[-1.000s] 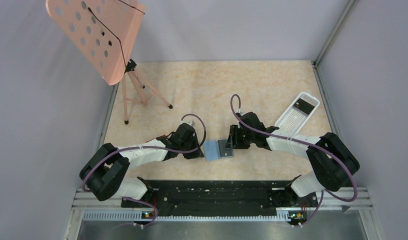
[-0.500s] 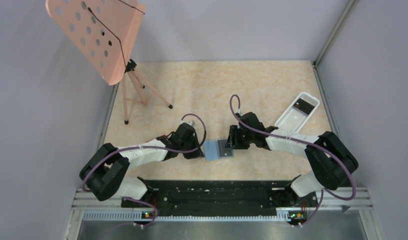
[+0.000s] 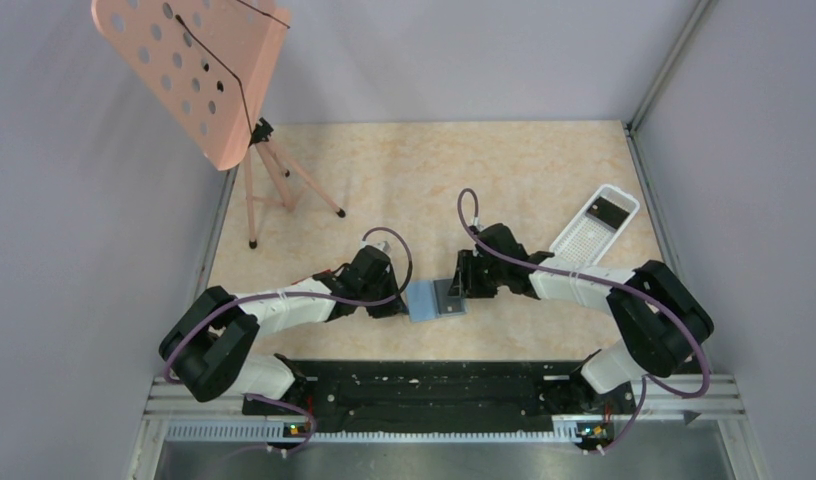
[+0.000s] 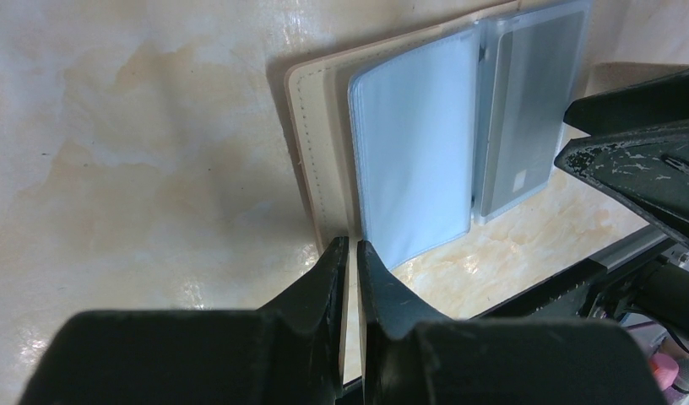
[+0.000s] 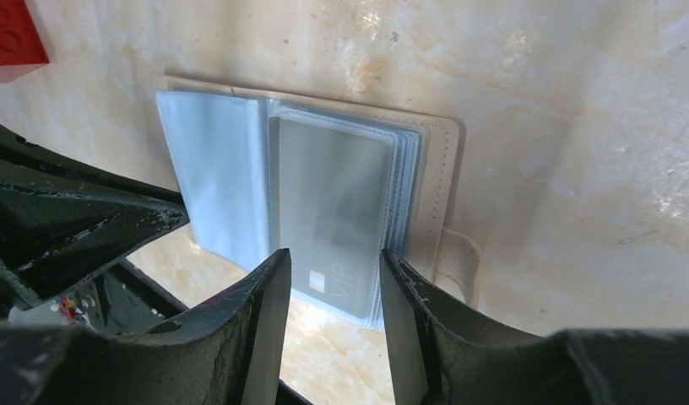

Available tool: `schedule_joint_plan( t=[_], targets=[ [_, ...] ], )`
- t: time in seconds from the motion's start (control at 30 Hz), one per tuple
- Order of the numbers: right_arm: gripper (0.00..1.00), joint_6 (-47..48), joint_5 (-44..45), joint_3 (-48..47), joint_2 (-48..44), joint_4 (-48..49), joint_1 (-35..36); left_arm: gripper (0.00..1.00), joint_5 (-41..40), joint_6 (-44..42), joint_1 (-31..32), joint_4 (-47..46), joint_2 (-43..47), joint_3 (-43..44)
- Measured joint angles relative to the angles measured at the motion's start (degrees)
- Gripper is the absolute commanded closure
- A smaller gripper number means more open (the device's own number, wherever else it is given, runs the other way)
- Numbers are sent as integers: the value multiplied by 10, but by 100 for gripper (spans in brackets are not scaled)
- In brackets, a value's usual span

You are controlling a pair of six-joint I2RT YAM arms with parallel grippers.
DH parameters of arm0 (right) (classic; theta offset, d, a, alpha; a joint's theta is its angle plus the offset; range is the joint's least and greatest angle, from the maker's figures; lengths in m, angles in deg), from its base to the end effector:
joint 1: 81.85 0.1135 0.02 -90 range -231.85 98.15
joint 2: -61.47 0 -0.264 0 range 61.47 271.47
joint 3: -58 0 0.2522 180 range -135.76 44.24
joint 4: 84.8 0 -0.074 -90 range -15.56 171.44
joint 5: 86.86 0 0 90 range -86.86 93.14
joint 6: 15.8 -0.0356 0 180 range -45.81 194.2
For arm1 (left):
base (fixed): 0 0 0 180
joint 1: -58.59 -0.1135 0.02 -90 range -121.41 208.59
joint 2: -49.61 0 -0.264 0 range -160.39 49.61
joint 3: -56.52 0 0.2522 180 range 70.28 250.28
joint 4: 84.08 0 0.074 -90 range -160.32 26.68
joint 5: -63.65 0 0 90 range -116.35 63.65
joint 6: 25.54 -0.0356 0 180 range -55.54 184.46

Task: Take the credit cards out of the card holder
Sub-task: Remove the credit card from the card holder.

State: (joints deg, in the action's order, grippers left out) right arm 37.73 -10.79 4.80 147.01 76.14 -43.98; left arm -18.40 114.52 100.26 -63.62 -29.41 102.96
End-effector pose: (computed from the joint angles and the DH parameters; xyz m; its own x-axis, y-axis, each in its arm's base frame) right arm 0.2160 0.1788 0.1570 -0.9207 0.0148 -0.3899 -0.2078 0.8272 0.5221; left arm 0.1819 -0.1685 0.1496 -0.9357 -0.1838 -0.3013 0.0050 0.8468 -0.5319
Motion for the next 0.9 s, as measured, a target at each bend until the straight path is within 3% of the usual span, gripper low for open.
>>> schedule_joint_plan(
  t=[0.4, 0.9],
  targets=[
    [57, -32, -42, 0, 0, 41, 2, 87, 0, 6, 0, 0, 0, 0],
    [57, -21, 10, 0, -4, -8, 2, 87, 0, 9, 0, 0, 0, 0]
  ],
)
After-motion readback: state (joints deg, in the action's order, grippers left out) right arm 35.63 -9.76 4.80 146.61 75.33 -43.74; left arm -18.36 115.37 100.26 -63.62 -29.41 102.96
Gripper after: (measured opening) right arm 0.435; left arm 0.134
